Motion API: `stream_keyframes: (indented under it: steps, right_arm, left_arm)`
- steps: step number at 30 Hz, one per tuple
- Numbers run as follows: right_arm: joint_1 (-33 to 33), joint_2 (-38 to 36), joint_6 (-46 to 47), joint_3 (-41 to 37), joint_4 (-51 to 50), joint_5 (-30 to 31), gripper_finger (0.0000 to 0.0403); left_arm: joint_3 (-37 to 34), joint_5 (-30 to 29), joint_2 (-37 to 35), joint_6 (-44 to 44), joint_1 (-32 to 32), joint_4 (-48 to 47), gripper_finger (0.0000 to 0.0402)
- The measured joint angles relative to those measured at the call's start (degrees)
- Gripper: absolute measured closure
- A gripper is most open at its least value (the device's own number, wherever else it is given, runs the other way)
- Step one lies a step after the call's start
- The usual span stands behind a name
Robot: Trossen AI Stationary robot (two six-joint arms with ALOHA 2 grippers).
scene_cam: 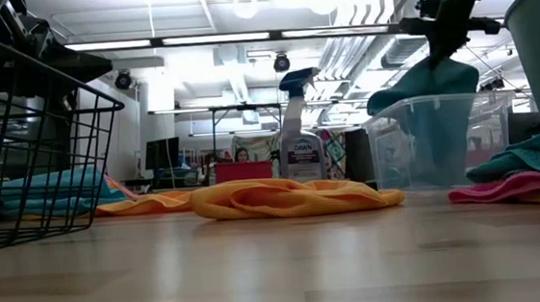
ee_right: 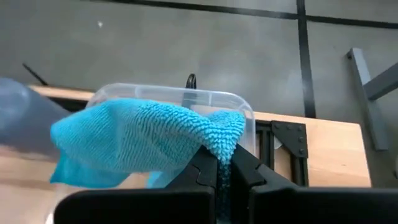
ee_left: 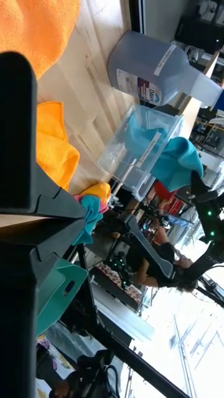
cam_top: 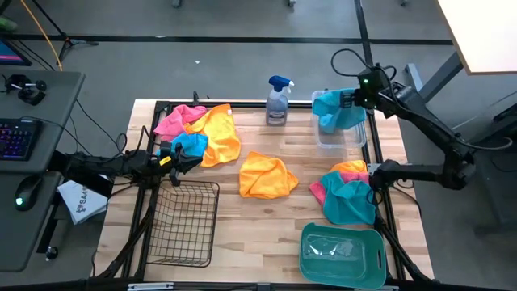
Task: Sort microfiber towel by color & place in baskets
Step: Put the middle blue microfiber towel into the transparent bin
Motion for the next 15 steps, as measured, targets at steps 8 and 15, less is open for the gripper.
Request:
stream_keyframes:
  steps: [8, 15]
  right_arm:
    - [5.6, 5.6, -4.6, 0.0, -6.8, 3.2, 0.0403]
    - [11.7, 13.2, -23.6, 0.0, -7.6, 0.1, 0.0403]
  left_arm:
    - [0.0, 0.0, 0.0, 0.0, 0.0, 0.0, 0.0401]
    - [0.0, 0.0, 0.0, 0.0, 0.0, 0.0, 0.0401]
